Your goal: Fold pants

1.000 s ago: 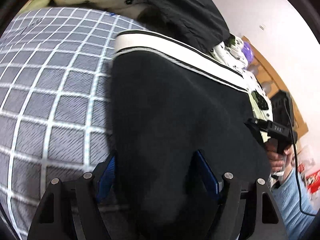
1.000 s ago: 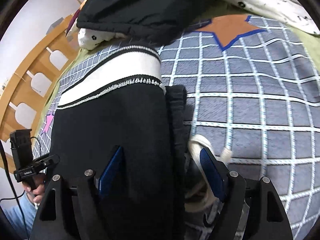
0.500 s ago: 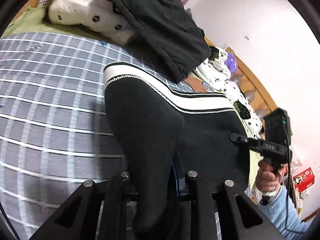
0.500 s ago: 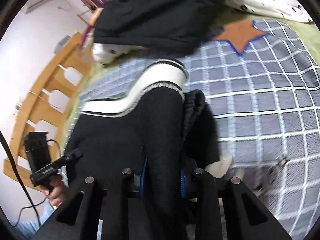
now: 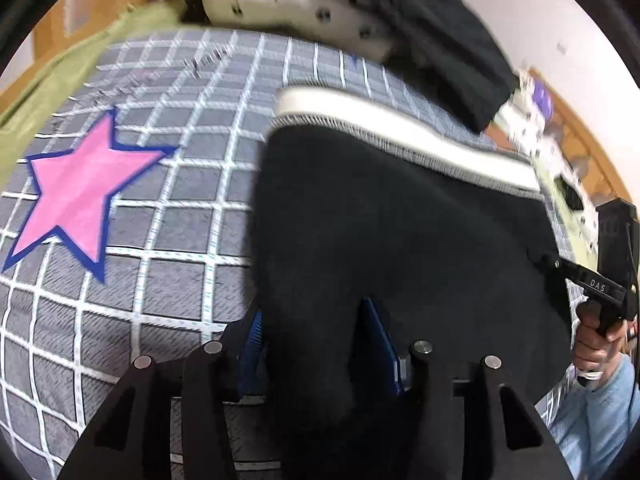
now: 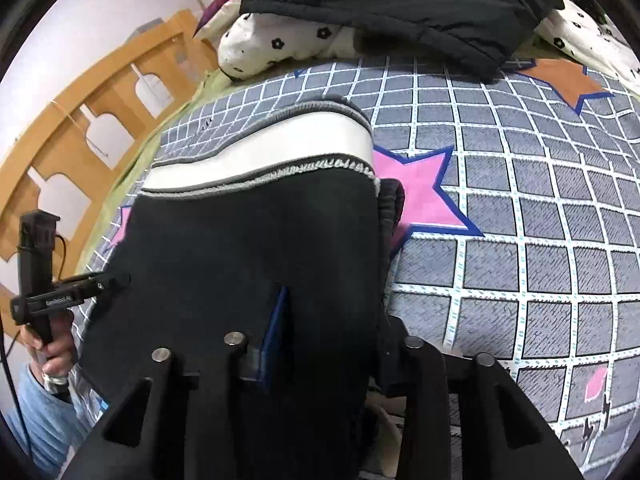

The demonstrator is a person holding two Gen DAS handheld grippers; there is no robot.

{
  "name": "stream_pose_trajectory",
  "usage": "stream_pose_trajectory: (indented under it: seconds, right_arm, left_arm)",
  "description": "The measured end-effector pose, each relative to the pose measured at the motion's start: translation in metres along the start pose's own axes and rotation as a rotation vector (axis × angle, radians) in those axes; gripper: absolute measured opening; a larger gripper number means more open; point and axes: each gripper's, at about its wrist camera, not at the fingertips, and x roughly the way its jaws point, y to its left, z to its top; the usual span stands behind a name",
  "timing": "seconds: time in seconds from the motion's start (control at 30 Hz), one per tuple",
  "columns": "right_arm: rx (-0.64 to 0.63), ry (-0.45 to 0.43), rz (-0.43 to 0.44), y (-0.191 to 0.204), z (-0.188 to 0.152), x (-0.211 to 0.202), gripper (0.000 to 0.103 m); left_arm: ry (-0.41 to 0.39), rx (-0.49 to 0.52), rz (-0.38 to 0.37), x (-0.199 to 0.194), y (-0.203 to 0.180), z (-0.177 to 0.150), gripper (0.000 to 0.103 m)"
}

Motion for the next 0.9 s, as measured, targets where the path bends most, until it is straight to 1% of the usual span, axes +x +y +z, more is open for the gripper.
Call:
stream_pose_trajectory:
  seconds: [0.03, 0.07, 0.17, 0.2, 0.3, 0.33, 0.4, 0.43, 0.47, 0.5, 0.53, 0.57, 0.6, 0.67, 0.73, 0.8, 0.9]
  right_arm:
    - [0.012, 0.025, -0.023, 0.001, 0.003, -0.004, 0.047]
    - [-0.005, 0.028, -0.069, 0.006, 0.007, -0.012, 0.048]
    - [-0.123, -0.068, -0.195, 0.028, 0.014, -0.039, 0.048]
    - [-0.137, -0.107, -0.196, 0.034, 0.019, -0.046, 0.048]
    - [-0.147, -0.217, -0.136, 0.052, 0.041, -0.053, 0.048]
    - [-0.160, -0.230, -0.121, 0.056, 0.044, -0.050, 0.048]
    - [-0.220, -0.226, -0.115, 0.069, 0.053, -0.030, 0.047]
    - [-0.263, -0.205, -0.140, 0.074, 0.054, -0.016, 0.047]
    - [-0.305, -0.173, -0.200, 0.073, 0.053, 0.004, 0.045]
    - [-0.315, -0.147, -0.240, 0.071, 0.055, 0.019, 0.042]
    - [-0.308, -0.102, -0.286, 0.061, 0.053, 0.034, 0.041]
    - [-0.289, -0.115, -0.284, 0.052, 0.051, 0.036, 0.041]
    - [-0.262, -0.132, -0.239, 0.047, 0.051, 0.030, 0.042]
    - [-0.249, -0.127, -0.234, 0.045, 0.052, 0.029, 0.041]
    - [-0.271, -0.135, -0.252, 0.050, 0.051, 0.032, 0.041]
    - [-0.262, -0.139, -0.239, 0.045, 0.049, 0.030, 0.041]
    - [-0.241, -0.141, -0.216, 0.042, 0.050, 0.028, 0.041]
  left_arm:
    - [-0.037, -0.007, 0.009, -0.009, 0.001, -0.001, 0.048]
    - [-0.061, -0.001, 0.013, -0.016, 0.001, -0.001, 0.048]
    - [-0.126, 0.058, 0.054, -0.035, -0.005, 0.009, 0.052]
    - [-0.146, 0.080, 0.063, -0.037, -0.011, 0.018, 0.052]
    - [-0.177, 0.126, 0.043, -0.033, -0.031, 0.047, 0.052]
    - [-0.187, 0.140, 0.031, -0.031, -0.037, 0.058, 0.053]
    - [-0.206, 0.180, 0.023, -0.016, -0.050, 0.071, 0.060]
    - [-0.205, 0.197, 0.055, -0.003, -0.051, 0.075, 0.063]
    - [-0.190, 0.202, 0.099, 0.009, -0.051, 0.076, 0.063]
    - [-0.141, 0.197, 0.161, 0.028, -0.047, 0.076, 0.062]
    - [-0.103, 0.180, 0.179, 0.042, -0.041, 0.076, 0.065]
    - [-0.092, 0.164, 0.170, 0.049, -0.037, 0.075, 0.068]
    - [-0.107, 0.153, 0.151, 0.048, -0.033, 0.074, 0.068]
    - [-0.109, 0.147, 0.144, 0.046, -0.033, 0.075, 0.069]
    - [-0.107, 0.163, 0.162, 0.048, -0.036, 0.075, 0.069]
    - [-0.108, 0.178, 0.179, 0.047, -0.040, 0.075, 0.069]
    - [-0.089, 0.181, 0.197, 0.040, -0.048, 0.069, 0.069]
